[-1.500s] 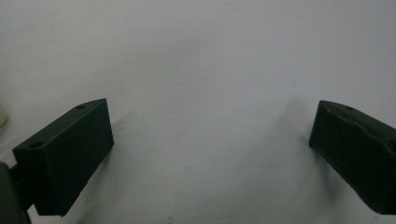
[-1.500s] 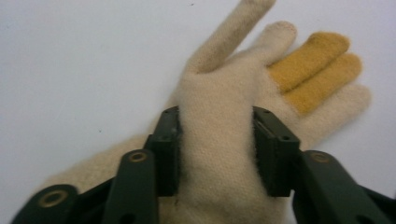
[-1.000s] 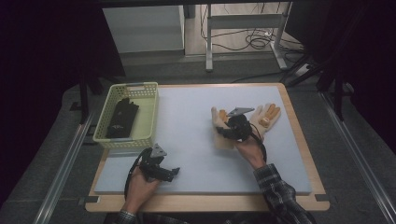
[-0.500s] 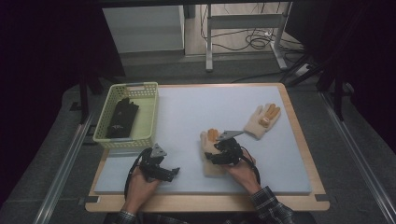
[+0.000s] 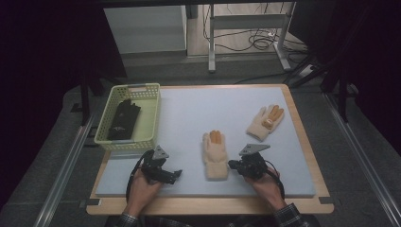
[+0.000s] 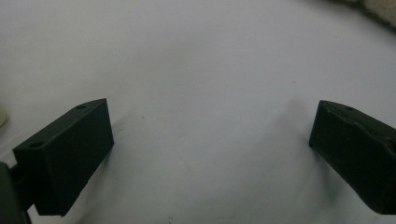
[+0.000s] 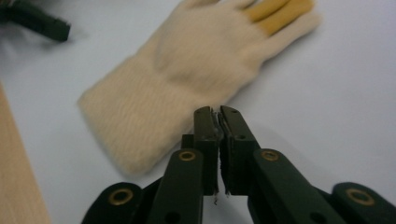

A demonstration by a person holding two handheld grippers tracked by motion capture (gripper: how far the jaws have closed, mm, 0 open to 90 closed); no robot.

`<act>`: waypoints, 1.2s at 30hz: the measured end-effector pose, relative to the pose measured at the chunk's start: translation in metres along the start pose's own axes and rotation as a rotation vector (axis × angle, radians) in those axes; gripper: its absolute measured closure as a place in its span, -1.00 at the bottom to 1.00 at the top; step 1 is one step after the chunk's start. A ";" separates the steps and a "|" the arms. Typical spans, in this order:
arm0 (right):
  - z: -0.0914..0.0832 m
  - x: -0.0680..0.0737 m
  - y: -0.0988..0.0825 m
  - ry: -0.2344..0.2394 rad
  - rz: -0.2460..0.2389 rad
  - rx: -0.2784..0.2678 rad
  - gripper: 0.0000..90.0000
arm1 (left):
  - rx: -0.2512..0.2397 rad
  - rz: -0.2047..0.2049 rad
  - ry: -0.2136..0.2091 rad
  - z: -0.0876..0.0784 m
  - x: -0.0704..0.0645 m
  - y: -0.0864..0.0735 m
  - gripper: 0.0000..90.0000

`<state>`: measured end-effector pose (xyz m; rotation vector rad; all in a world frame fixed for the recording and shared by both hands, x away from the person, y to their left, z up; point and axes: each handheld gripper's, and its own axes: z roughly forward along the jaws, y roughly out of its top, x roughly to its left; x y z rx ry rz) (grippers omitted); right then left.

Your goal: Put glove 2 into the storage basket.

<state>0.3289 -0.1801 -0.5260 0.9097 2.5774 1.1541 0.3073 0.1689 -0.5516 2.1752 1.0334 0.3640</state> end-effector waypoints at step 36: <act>-0.035 -0.162 0.016 -0.373 0.223 -0.077 -0.08 | 0.000 0.000 -0.001 0.000 0.000 0.000 -1.00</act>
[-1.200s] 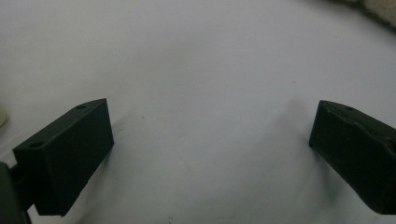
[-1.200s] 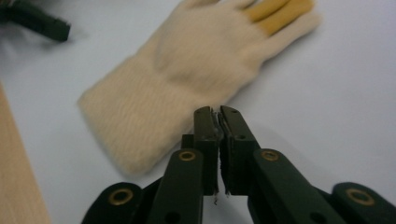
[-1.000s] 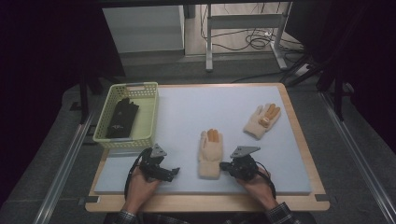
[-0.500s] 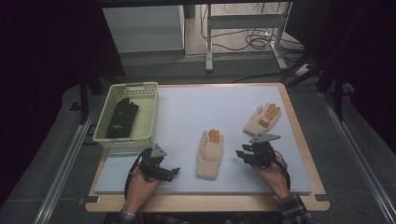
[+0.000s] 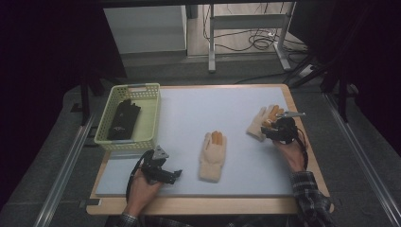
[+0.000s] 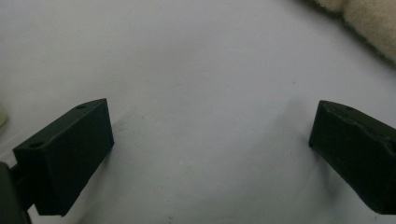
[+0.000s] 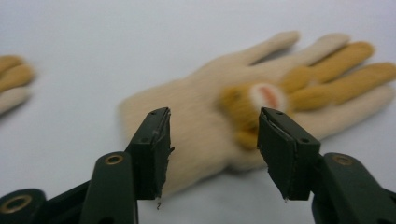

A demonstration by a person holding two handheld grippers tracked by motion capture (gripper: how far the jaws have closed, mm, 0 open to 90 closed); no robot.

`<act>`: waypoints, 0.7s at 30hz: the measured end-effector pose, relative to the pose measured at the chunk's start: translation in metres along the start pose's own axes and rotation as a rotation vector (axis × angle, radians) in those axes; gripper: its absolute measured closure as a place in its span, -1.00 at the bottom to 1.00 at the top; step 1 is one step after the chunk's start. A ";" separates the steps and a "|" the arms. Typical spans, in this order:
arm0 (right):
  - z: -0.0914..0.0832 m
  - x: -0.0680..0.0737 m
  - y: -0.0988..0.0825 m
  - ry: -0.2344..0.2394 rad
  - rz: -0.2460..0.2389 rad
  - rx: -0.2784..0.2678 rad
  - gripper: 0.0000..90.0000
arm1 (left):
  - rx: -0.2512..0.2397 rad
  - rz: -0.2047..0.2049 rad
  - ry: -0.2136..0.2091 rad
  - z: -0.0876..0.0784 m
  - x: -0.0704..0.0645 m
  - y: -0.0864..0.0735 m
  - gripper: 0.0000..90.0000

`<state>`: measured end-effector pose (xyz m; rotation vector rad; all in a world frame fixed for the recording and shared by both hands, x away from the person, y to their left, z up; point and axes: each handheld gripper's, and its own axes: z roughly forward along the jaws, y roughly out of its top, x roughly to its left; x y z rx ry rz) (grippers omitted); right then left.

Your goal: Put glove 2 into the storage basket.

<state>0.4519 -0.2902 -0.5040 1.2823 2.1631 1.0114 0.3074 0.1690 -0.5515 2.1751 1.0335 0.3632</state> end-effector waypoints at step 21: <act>0.028 -0.017 0.009 -0.062 -0.013 0.058 0.35 | 0.002 0.004 -0.001 0.000 0.000 0.000 -1.00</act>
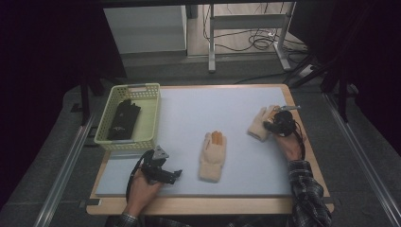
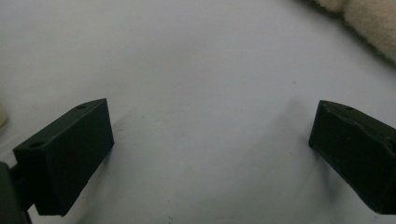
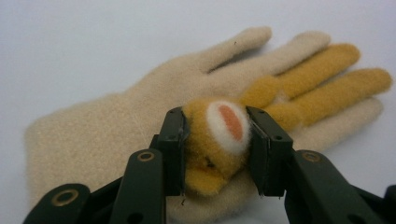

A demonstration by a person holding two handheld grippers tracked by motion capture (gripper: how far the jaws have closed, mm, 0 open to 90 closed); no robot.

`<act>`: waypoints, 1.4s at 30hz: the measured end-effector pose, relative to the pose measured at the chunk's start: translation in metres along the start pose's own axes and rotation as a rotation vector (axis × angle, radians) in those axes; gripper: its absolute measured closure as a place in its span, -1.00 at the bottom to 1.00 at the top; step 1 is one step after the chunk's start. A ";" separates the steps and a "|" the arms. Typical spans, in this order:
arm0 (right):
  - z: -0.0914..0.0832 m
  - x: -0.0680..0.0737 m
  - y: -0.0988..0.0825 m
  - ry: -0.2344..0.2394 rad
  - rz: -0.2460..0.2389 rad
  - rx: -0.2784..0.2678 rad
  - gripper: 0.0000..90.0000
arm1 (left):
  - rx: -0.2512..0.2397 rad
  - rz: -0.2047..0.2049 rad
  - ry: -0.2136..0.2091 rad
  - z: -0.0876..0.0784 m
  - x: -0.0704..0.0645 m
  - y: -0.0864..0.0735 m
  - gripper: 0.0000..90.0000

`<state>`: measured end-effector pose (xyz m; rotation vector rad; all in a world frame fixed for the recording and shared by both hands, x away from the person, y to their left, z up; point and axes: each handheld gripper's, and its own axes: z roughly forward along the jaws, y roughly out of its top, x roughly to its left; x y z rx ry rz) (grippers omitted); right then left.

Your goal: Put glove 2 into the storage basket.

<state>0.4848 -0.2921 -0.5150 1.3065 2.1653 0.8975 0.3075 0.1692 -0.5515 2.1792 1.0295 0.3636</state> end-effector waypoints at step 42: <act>-0.093 0.178 0.014 0.469 -0.190 -0.122 0.34 | -0.004 -0.003 0.003 0.000 0.000 0.000 -1.00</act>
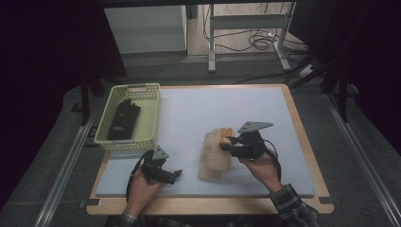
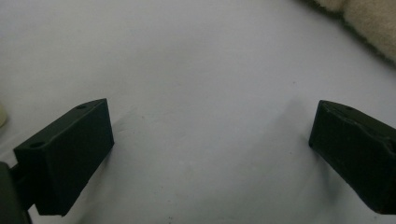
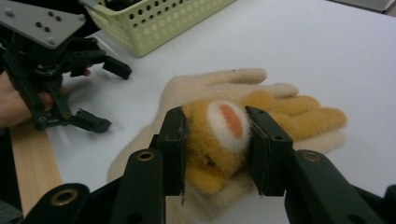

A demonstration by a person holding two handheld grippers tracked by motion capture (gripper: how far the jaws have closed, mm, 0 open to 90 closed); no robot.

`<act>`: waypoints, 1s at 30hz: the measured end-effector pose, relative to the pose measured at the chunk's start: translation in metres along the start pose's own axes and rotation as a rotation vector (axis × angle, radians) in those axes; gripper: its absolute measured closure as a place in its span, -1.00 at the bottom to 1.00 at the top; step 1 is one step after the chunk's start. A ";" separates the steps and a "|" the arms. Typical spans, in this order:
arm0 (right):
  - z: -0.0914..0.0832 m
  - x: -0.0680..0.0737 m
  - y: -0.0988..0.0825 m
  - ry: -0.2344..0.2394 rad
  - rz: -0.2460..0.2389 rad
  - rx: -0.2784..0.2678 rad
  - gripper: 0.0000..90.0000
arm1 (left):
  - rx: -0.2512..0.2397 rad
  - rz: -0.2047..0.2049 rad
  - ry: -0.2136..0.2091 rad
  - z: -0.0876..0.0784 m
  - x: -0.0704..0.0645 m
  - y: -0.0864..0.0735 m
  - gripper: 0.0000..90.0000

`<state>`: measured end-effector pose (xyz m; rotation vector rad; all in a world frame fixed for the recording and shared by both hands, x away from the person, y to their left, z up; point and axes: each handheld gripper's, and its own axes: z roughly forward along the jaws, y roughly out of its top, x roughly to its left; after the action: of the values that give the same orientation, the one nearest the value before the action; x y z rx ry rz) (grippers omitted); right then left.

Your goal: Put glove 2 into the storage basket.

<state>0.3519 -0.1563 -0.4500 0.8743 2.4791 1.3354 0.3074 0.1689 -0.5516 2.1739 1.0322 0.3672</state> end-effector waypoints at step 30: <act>0.007 -0.011 -0.050 -0.073 -0.026 0.075 0.45 | 0.001 0.000 -0.001 0.000 0.000 0.000 -1.00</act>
<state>0.3435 -0.1786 -0.4961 0.8874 2.4904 1.1880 0.3071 0.1689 -0.5516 2.1754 1.0323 0.3660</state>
